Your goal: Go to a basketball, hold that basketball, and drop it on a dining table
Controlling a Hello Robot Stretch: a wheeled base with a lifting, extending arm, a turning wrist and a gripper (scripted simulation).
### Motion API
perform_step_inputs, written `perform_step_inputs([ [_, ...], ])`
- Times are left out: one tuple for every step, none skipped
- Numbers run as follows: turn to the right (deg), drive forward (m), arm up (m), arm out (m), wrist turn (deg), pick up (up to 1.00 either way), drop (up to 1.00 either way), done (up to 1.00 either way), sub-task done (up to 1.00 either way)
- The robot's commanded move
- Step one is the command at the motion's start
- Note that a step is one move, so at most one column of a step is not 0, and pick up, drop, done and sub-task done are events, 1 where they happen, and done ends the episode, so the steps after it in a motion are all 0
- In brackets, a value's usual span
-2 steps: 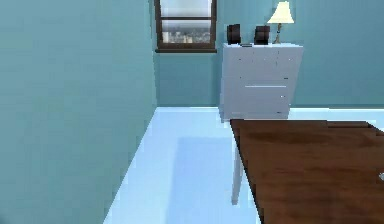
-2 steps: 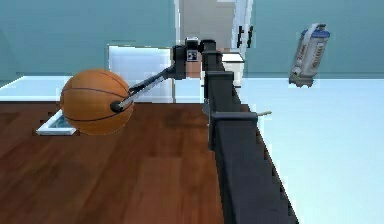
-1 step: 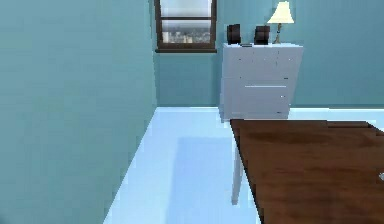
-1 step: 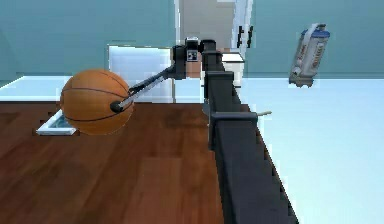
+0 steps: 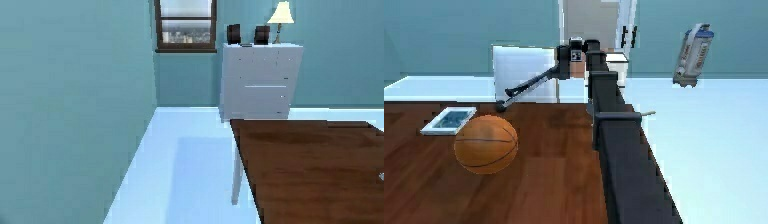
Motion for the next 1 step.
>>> perform_step_inputs([
  [0.0,0.00,0.00,-0.10,0.0,0.00,0.00,0.00,0.00],
])
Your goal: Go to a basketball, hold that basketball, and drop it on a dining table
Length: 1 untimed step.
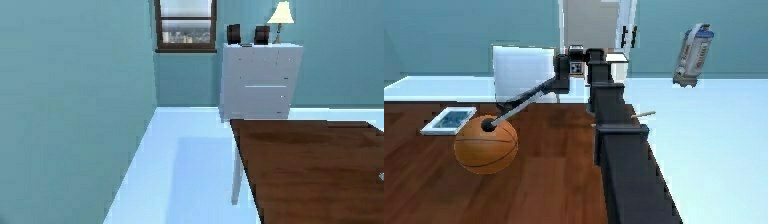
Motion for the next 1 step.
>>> perform_step_inputs([
  [0.0,0.00,0.00,0.00,0.0,0.00,0.00,1.00,0.00],
])
